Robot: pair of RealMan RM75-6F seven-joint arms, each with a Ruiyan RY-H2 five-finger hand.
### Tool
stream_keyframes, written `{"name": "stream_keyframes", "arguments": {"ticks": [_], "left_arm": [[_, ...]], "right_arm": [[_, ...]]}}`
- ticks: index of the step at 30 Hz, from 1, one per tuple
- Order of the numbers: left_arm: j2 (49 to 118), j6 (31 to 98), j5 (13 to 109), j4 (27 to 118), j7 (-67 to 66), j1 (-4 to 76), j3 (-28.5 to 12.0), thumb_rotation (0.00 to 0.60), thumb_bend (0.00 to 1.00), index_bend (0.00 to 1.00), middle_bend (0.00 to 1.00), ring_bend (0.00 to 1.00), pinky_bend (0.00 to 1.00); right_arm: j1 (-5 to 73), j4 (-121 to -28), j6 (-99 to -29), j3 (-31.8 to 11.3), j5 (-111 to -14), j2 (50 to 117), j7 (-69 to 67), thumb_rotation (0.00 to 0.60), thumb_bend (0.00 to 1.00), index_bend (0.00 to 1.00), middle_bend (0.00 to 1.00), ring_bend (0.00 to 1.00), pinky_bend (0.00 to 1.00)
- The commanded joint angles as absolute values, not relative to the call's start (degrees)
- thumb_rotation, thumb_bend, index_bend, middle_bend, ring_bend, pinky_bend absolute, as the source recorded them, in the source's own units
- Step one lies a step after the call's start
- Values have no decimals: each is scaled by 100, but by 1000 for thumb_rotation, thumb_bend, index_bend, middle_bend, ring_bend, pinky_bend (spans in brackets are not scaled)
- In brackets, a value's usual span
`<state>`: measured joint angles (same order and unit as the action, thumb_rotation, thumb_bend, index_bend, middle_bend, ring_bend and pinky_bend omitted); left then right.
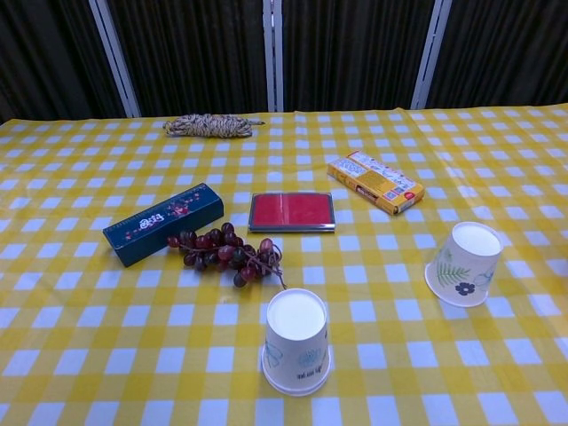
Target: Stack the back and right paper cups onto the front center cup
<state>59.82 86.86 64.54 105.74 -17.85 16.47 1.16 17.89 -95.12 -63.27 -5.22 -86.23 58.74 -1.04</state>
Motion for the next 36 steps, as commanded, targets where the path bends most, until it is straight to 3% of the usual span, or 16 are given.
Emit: {"name": "stream_keyframes", "arguments": {"ticks": [1,5,13,24,36], "left_arm": [[5877,8798,6689,10649,-1798,1496,213,600,0,0,0,0,0],[5819,8915,6889,10663,-1756,1368,188,600,0,0,0,0,0],[5719,8973,7207,10641,-1732,1202,137,600,0,0,0,0,0],[5744,8819,7332,10614,-1781,1139,48,600,0,0,0,0,0],[5792,8693,7363,10643,-1912,1068,-84,600,0,0,0,0,0]], "right_arm": [[2218,-9144,-6101,-330,-9433,6007,-631,600,15,146,118,41,142],[2491,-8734,-6047,-187,-9897,6239,-936,600,60,163,183,109,207],[2757,-8341,-6100,-124,-10148,6751,-571,600,112,172,218,141,252],[3073,-8354,-5714,-117,-9952,7037,-255,600,184,234,258,213,319],[3331,-8376,-5537,-142,-9668,7315,-246,600,186,286,323,282,361]]}}
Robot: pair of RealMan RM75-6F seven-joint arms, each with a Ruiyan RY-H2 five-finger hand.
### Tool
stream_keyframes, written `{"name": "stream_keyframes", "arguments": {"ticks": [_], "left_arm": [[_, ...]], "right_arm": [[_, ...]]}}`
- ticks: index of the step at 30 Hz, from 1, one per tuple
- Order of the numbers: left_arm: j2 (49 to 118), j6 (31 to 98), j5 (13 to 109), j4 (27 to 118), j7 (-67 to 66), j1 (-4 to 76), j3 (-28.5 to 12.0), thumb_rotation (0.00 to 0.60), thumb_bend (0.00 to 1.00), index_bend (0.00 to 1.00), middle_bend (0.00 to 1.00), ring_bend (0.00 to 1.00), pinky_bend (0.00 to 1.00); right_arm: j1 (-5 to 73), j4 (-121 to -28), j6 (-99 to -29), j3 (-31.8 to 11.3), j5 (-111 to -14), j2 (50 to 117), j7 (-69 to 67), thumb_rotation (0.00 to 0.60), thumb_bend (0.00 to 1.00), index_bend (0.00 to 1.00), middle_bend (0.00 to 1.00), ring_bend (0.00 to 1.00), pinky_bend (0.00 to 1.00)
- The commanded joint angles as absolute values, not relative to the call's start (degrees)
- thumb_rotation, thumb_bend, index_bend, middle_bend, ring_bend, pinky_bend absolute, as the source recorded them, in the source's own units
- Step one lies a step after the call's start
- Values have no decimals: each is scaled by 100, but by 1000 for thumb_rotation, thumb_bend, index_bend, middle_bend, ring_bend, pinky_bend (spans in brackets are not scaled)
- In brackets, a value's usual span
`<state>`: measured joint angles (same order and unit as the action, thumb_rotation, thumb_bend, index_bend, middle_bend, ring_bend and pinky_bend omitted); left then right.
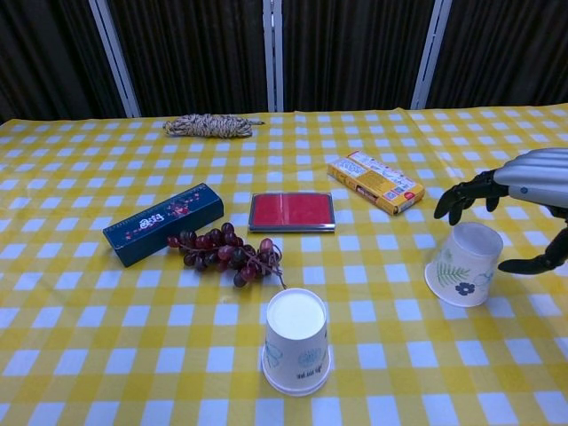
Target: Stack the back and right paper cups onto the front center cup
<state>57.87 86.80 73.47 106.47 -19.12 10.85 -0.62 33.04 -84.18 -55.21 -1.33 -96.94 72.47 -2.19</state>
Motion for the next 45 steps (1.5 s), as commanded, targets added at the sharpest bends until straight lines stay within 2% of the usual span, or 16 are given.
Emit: {"name": "stream_keyframes", "arguments": {"ticks": [1,7,14,28,34,45], "left_arm": [[5791,8701,7354,10639,-1906,1055,-102,600,0,0,0,0,0],[5787,8648,7368,10625,-1893,1026,-157,600,0,0,0,0,0],[5776,8599,7370,10629,-1882,994,-217,600,0,0,0,0,0],[5707,8505,7445,10623,-1688,942,-304,600,0,0,0,0,0],[5653,8448,7471,10621,-1577,920,-331,600,0,0,0,0,0],[5592,8408,7506,10620,-1440,883,-360,600,0,0,0,0,0]], "right_arm": [[3350,-8305,-5548,-155,-9647,7404,-278,600,189,302,337,296,376],[3383,-8065,-5622,-99,-9616,7643,-384,600,245,359,402,354,451],[3400,-8092,-5844,-32,-9730,7648,-357,600,303,395,417,361,458],[3702,-9463,-6180,-41,-10313,6908,-293,600,317,402,424,361,458],[4162,-10439,-5841,-124,-10745,6575,12,600,323,413,431,362,458],[4361,-10833,-5362,-235,-10507,6733,754,600,325,413,430,363,458]]}}
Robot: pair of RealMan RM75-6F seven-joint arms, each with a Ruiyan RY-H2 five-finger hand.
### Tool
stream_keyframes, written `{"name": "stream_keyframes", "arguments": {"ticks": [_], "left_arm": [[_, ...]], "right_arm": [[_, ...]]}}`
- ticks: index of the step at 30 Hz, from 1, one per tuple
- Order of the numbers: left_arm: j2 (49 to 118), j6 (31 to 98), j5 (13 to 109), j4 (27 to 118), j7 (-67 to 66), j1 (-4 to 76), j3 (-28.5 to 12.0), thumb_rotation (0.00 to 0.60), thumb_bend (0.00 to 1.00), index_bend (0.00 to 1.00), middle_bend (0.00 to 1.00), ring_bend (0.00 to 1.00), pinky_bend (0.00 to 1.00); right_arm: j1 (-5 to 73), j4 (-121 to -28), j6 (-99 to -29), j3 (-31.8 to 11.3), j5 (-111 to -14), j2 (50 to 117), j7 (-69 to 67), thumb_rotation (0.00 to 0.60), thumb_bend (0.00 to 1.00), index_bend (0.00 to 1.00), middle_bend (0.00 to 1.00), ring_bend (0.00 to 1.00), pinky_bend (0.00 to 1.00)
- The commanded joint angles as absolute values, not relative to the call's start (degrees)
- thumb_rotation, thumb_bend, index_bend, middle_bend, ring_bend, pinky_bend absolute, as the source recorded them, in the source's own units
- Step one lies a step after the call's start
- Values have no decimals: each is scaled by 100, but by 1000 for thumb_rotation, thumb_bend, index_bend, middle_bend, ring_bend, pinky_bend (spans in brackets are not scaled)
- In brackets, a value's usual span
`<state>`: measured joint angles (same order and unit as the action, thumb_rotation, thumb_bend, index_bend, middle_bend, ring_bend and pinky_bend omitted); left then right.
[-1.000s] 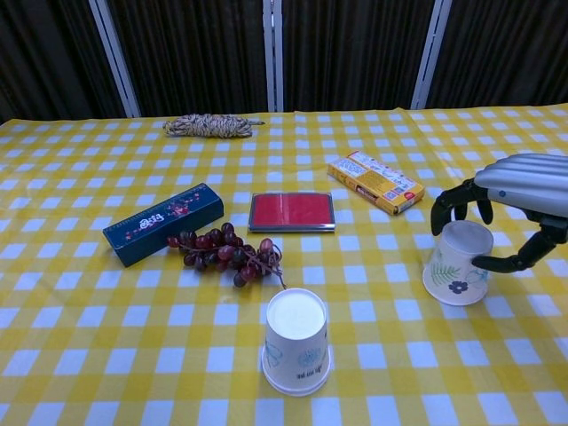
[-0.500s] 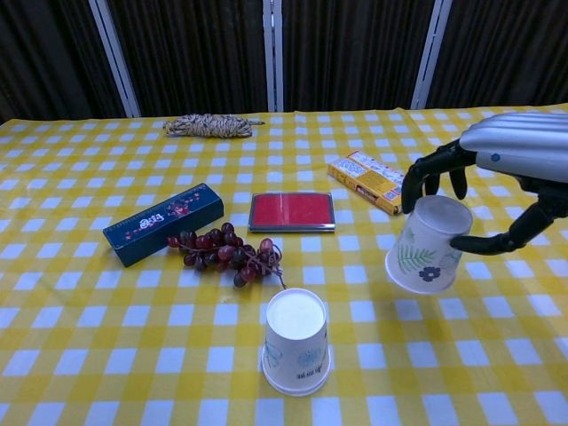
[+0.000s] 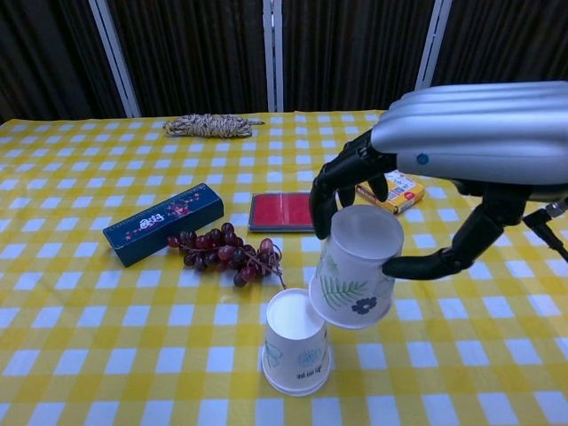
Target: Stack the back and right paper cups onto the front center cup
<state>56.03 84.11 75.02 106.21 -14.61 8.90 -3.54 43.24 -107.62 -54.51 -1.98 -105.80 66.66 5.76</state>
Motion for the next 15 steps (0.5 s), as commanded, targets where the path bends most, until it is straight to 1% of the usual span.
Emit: {"name": "stream_keyframes", "arguments": {"ticks": [1,11,15], "left_arm": [[5585,8406,7509,10622,-1424,879,-362,600,0,0,0,0,0],[5519,8394,7574,10623,-1303,831,-370,600,0,0,0,0,0],[5514,8361,7554,10617,-1289,828,-387,600,0,0,0,0,0]], "right_arm": [[4372,-10841,-5332,-254,-10478,6766,835,600,326,412,430,363,458],[4564,-11080,-4870,-467,-9867,7140,1410,600,334,408,426,364,458],[4651,-11013,-4750,-521,-9642,7295,1447,600,337,406,425,364,458]]}}
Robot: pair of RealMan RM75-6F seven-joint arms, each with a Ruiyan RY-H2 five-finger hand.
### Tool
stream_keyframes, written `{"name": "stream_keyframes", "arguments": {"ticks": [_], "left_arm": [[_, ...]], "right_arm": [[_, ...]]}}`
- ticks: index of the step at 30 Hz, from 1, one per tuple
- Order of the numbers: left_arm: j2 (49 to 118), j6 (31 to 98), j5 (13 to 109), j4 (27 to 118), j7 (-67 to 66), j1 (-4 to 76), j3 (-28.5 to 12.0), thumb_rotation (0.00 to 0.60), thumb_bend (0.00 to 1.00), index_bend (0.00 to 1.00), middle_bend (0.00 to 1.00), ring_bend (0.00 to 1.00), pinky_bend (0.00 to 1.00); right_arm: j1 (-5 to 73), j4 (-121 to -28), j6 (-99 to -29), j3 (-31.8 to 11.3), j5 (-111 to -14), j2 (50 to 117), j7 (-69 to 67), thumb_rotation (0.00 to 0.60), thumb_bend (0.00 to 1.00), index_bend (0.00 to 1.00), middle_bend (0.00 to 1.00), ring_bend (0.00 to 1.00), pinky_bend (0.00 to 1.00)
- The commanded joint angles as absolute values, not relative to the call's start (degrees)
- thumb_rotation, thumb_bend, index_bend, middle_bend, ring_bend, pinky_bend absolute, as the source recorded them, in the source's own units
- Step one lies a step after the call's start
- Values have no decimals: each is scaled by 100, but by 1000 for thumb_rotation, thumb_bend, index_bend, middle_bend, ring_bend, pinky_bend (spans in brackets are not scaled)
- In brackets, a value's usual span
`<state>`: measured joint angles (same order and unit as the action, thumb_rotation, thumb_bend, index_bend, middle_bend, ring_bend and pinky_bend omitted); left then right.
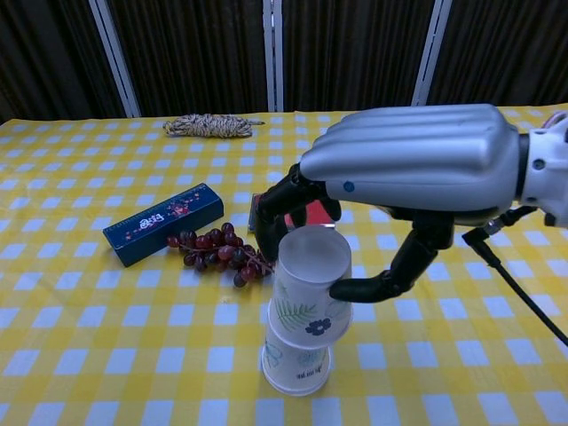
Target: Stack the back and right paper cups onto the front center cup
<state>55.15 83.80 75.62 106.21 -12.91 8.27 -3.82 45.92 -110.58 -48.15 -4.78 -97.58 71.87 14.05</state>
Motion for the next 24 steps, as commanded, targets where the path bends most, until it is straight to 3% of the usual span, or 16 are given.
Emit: {"name": "stream_keyframes", "arguments": {"ticks": [1,6,8,10,13,24], "left_arm": [[5514,8350,7554,10612,-1289,830,-389,600,0,0,0,0,0],[5512,8333,7539,10604,-1281,822,-411,600,0,0,0,0,0],[5512,8326,7537,10605,-1276,819,-418,600,0,0,0,0,0],[5510,8325,7536,10601,-1261,814,-426,600,0,0,0,0,0],[5507,8313,7528,10595,-1247,810,-436,600,0,0,0,0,0],[5506,8291,7530,10583,-1238,794,-448,600,0,0,0,0,0]], "right_arm": [[4656,-10998,-4751,-517,-9619,7322,1459,600,338,406,425,363,458],[4671,-10961,-4798,-485,-9581,7398,1504,600,334,399,418,363,458],[4707,-10974,-4713,-444,-9552,7354,1516,600,287,343,369,343,437],[4755,-11056,-4581,-412,-9478,7250,1481,600,120,184,219,232,333],[4785,-11155,-4508,-385,-9410,7130,1477,600,0,14,37,68,189],[4493,-10880,-5260,-226,-9909,6689,1417,600,0,0,0,0,89]]}}
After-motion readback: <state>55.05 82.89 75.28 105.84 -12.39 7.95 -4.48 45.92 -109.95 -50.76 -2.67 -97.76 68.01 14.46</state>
